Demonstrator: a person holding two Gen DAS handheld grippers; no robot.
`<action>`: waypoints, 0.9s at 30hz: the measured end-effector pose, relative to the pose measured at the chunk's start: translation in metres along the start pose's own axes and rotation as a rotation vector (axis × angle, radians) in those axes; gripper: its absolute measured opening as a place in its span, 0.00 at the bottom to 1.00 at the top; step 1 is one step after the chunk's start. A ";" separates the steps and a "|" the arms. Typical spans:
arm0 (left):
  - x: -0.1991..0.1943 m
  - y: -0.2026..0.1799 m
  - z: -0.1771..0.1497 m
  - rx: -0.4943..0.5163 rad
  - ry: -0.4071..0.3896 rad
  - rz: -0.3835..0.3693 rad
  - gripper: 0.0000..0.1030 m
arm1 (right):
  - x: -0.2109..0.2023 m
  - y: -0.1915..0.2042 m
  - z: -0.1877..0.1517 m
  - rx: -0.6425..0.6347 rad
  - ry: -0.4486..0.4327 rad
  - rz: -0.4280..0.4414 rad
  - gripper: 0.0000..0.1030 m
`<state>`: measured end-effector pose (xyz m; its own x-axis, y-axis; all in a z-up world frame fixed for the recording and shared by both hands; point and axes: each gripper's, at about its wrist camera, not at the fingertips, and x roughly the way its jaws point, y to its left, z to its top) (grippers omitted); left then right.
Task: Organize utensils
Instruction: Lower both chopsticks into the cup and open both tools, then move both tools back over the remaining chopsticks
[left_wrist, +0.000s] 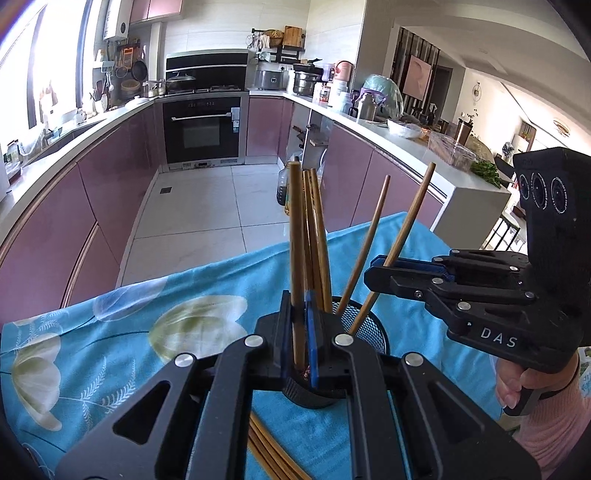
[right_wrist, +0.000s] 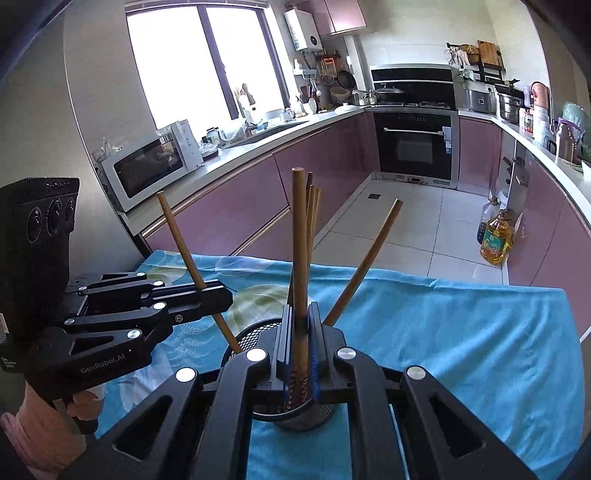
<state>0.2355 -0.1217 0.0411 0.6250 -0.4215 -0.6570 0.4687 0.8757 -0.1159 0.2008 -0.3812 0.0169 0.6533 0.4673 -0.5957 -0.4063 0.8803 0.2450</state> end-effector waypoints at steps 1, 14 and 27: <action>0.003 0.003 0.002 -0.004 -0.004 0.003 0.09 | 0.000 0.000 0.000 0.003 -0.004 -0.002 0.08; -0.017 0.025 -0.024 -0.081 -0.077 0.013 0.30 | -0.011 0.000 0.001 0.006 -0.081 -0.020 0.13; -0.060 0.031 -0.089 -0.105 -0.115 0.077 0.35 | -0.043 0.030 -0.042 -0.084 -0.074 0.119 0.27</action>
<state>0.1572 -0.0479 0.0111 0.7265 -0.3708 -0.5785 0.3527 0.9238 -0.1492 0.1337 -0.3780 0.0174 0.6415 0.5755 -0.5073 -0.5334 0.8099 0.2442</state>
